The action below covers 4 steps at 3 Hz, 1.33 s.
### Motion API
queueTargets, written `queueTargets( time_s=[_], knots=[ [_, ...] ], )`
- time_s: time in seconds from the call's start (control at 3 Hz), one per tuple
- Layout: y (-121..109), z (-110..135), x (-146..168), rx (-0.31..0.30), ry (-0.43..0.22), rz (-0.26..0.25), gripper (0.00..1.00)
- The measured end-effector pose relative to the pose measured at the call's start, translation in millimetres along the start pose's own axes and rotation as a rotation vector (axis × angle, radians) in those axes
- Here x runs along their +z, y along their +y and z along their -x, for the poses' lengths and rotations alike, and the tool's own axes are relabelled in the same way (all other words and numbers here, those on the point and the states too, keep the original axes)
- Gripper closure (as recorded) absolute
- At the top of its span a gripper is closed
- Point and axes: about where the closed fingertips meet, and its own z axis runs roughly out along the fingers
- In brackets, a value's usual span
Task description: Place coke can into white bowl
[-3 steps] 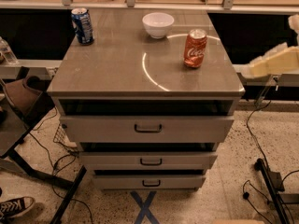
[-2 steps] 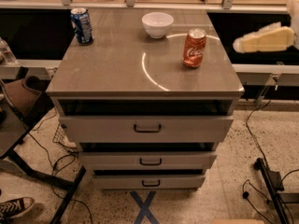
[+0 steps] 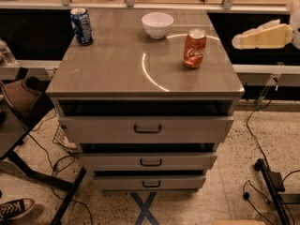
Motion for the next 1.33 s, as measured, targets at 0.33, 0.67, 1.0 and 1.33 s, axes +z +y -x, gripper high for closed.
queueTargets(
  time_s=[0.33,0.67,1.0,1.33],
  knots=[
    [22,-12,48,0.018,-0.024,0.015,0.0],
    [50,-25,111,0.048,-0.049,0.058,0.0],
    [63,-32,148,0.063,-0.067,0.093,0.0],
    [72,-36,182,0.106,-0.105,0.125,0.0]
  ],
)
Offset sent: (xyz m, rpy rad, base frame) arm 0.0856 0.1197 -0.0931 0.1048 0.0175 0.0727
